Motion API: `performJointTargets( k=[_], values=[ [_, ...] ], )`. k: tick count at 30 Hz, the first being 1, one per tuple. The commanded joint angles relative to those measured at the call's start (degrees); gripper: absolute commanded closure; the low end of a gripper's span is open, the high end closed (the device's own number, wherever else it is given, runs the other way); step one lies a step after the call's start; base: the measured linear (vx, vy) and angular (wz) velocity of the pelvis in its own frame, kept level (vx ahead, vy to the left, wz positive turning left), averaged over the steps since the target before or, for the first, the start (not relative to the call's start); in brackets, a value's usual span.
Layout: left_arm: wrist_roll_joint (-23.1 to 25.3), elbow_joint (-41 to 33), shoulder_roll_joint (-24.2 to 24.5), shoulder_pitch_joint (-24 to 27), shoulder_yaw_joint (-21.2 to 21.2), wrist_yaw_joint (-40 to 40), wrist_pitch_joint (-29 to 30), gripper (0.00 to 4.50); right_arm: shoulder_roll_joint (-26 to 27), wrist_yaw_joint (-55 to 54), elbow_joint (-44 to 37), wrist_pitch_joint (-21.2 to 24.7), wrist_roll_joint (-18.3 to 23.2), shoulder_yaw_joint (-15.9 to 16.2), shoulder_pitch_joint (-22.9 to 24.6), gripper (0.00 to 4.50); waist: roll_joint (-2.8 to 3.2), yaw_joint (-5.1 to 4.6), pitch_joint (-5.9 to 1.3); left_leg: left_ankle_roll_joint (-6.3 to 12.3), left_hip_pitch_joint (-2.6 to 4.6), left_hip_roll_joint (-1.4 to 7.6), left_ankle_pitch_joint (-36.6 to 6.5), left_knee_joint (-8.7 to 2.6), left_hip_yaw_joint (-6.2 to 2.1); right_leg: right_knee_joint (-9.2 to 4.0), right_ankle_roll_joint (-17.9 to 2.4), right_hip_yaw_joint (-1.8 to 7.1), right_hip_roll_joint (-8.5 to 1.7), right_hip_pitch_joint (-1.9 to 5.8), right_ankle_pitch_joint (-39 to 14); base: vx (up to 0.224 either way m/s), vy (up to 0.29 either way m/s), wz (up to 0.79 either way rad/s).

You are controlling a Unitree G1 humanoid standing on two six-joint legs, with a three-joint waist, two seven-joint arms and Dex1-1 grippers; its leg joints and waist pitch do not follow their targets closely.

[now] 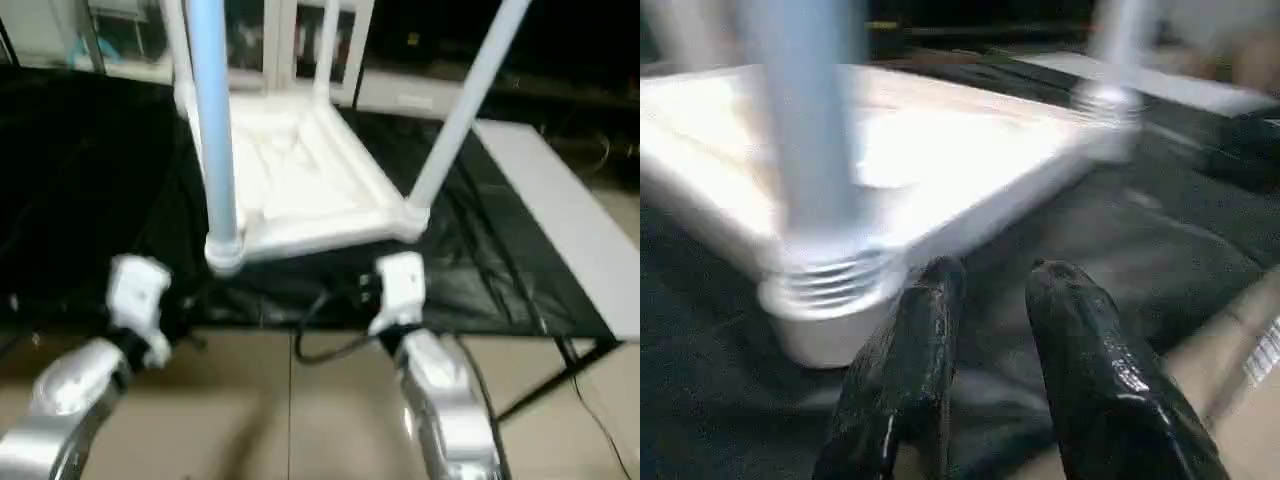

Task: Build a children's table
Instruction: Move to table

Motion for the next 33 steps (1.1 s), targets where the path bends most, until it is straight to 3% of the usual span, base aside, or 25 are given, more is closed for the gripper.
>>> performJointTargets(
  k=[1, 3, 6, 7, 8, 9, 10, 12, 13, 17, 18, 22, 25, 33],
  values=[
    [0.7, 5.4, -0.5, -5.0, -1.2, -2.9, -1.2, 3.08, -1.1, 1.5, 0.2, 0.6, 0.8, -0.4, -1.3, 0.69, 1.07, 0.28, -1.94, 0.18, 1.58, 4.56, -14.5, -5.08, -0.73, -5.59, -7.7, 3.30, -5.07, 0.75, -8.6, 0.000, 0.000, 0.00],
    [0.7, 7.2, -0.9, -6.5, -1.3, -3.3, -1.7, 3.08, -1.3, 1.8, 0.2, 0.7, 0.9, -0.4, -1.5, 0.69, 0.74, 0.21, -1.71, -0.69, 1.22, 4.73, -15.7, -5.35, -0.31, -5.59, -7.9, 3.19, -5.31, 0.98, -10.0, 0.000, 0.000, 0.00],
    [1.6, 15.9, -1.7, -13.0, -1.9, -3.0, -3.6, 3.08, -1.6, 2.3, 0.2, 0.9, 1.1, -0.4, -1.6, 0.69, 0.77, 0.28, -1.90, -1.51, 1.37, 4.77, -15.1, -5.25, 0.04, -5.65, -7.4, 3.21, -5.34, 0.82, -10.0, 0.000, 0.000, 0.00],
    [2.3, 24.0, -2.8, -18.5, -2.3, -2.5, -5.0, 3.08, -1.6, 2.6, 0.1, 0.9, 1.0, -0.4, -1.7, 0.69, 0.77, 0.28, -2.13, -1.58, 1.60, 4.62, -13.8, -5.08, 0.29, -5.53, -7.1, 3.24, -5.20, 0.70, -7.6, 0.000, 0.000, 0.00],
    [2.5, 25.6, -3.0, -19.6, -2.4, -2.5, -5.4, 3.08, -1.6, 2.6, 0.1, 0.9, 1.0, -0.4, -1.7, 0.69, 0.83, 0.37, -2.16, -1.52, 1.78, 4.58, -13.7, -5.07, 0.35, -5.61, -7.1, 3.26, -5.20, 0.60, -7.1, 0.000, 0.000, 0.00],
    [2.8, 28.1, -3.3, -21.3, -2.6, -2.4, -6.0, 3.08, -1.6, 2.6, 0.1, 0.9, 1.0, -0.3, -1.8, 0.69, 0.65, 0.31, -2.30, -1.65, 1.31, 4.78, -12.7, -5.23, 0.14, -5.27, -7.5, 3.17, -5.52, 1.20, -4.9, 0.000, 0.000, 0.00],
    [2.9, 32.2, -4.0, -23.8, -2.1, -1.7, -6.6, 3.08, -1.7, 2.6, 0.0, 0.9, 1.0, -0.2, -1.7, 0.69, 0.80, 0.31, -2.50, -1.69, 1.28, 4.81, -11.0, -5.14, 0.17, -4.97, -7.9, 3.04, -5.48, 1.31, -1.8, 0.000, 0.000, 0.00],
    [3.3, 39.1, -5.3, -28.0, -0.9, 0.2, -8.7, 3.08, -1.7, 2.6, -0.4, 1.0, 1.0, 0.0, -1.5, 0.69, 0.96, 0.28, -2.69, -1.22, 1.39, 4.90, -9.5, -4.93, 0.21, -4.49, -8.9, 3.04, -5.54, 1.40, 2.2, 0.000, 0.000, 0.00],
    [3.0, 41.6, -5.8, -29.6, -0.3, 0.6, -9.2, 3.08, -1.7, 2.6, -0.6, 1.1, 1.0, 0.0, -1.4, 0.69, 0.85, 0.27, -2.97, 0.14, 1.40, 4.57, -6.6, -4.43, 0.54, -4.26, -9.8, 3.15, -5.49, 1.64, 7.4, 0.000, 0.000, 0.00],
    [3.9, 50.8, -6.2, -34.9, 2.1, 6.3, -13.4, 3.08, -1.6, 2.5, -1.1, 1.0, 0.9, -0.1, -1.0, 0.69, 0.81, 0.47, -3.09, 2.58, 1.39, 4.80, -4.8, -4.10, 0.70, -3.93, -11.7, 3.19, -5.79, 2.03, 12.1, 0.000, 0.000, 0.00],
    [4.2, 52.5, -6.0, -35.8, 2.6, 7.9, -14.0, 3.08, -1.6, 2.5, -1.2, 1.0, 0.9, -0.1, -0.9, 0.69, 1.06, 0.51, -3.00, 2.99, 1.42, 4.84, -5.5, -4.15, 0.72, -4.04, -12.1, 3.21, -5.88, 2.02, 11.2, 0.000, 0.000, 0.00],
    [5.5, 56.3, -3.0, -37.1, 6.3, 16.4, -15.1, 3.08, -1.4, 2.2, -1.6, 0.9, 0.8, -0.3, -0.3, 0.69, 0.89, 0.24, -2.76, 2.50, 1.42, 5.10, -9.1, -4.44, 0.70, -4.41, -12.5, 3.20, -5.94, 1.99, 5.1, 0.000, 0.000, 0.00],
    [6.0, 59.3, -0.4, -37.0, 8.3, 20.0, -17.1, 3.08, -1.1, 2.2, -1.7, 0.8, 0.7, 0.0, 0.0, 0.69, 0.94, 0.20, -2.67, 2.11, 1.70, 5.17, -9.5, -4.44, 0.79, -4.55, -12.4, 3.26, -5.90, 1.61, 3.3, 0.000, 0.000, 0.00],
    [6.1, 62.9, 5.4, -35.7, 12.8, 27.2, -19.7, 3.08, -1.1, 2.5, -1.2, 1.1, 0.7, 0.2, -0.6, 0.69, 0.82, 0.01, -2.68, 2.19, 1.77, 5.17, -8.2, -4.42, 0.91, -4.21, -12.2, 3.23, -5.76, 1.40, 5.3, 0.000, 0.000, 0.00]
  ],
)
